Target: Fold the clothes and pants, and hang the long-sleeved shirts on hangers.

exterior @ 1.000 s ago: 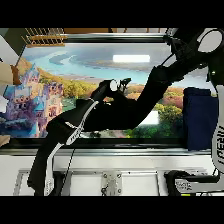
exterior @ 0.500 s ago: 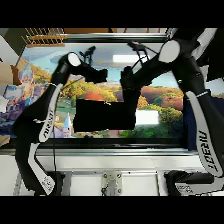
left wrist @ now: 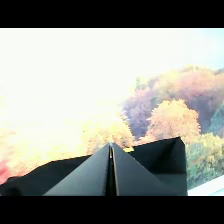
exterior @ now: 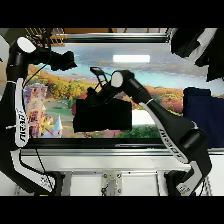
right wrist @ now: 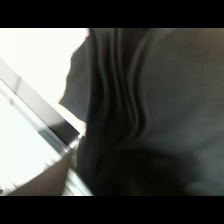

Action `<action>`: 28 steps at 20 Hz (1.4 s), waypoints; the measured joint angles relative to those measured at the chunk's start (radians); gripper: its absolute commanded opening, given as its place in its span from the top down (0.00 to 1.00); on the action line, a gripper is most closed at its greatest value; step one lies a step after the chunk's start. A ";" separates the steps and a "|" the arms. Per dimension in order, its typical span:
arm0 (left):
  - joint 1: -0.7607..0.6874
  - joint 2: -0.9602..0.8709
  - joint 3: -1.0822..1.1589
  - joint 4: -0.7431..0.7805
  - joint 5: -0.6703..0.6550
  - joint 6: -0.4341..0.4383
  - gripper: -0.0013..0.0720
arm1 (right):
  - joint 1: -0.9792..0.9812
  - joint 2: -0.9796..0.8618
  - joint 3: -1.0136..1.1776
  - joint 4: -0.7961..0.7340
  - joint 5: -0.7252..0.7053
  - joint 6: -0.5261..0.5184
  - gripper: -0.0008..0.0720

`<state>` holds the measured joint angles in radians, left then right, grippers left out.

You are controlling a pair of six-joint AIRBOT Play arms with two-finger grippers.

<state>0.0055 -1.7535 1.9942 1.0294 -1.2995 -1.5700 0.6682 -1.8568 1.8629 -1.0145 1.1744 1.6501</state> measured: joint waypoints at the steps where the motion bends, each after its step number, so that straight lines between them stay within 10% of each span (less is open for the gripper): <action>1: 0.010 0.005 0.000 0.000 -0.006 0.000 0.97 | 0.019 -0.031 0.000 0.031 -0.038 -0.005 0.02; 10: 0.033 0.100 -0.117 0.048 0.014 0.004 0.97 | 0.013 0.019 -0.086 0.179 -0.179 -0.145 0.02; 20: -0.055 0.496 -0.731 0.068 0.165 0.077 0.97 | -0.502 0.339 -0.749 0.062 -0.136 -0.159 0.02; 28: -0.149 0.606 -0.869 0.069 0.274 0.087 0.97 | -0.555 0.230 -0.884 0.408 -0.186 -0.343 0.02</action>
<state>-0.1432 -1.1473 1.1248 1.0985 -1.0260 -1.4830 0.1127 -1.6268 0.9787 -0.6064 0.9886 1.3071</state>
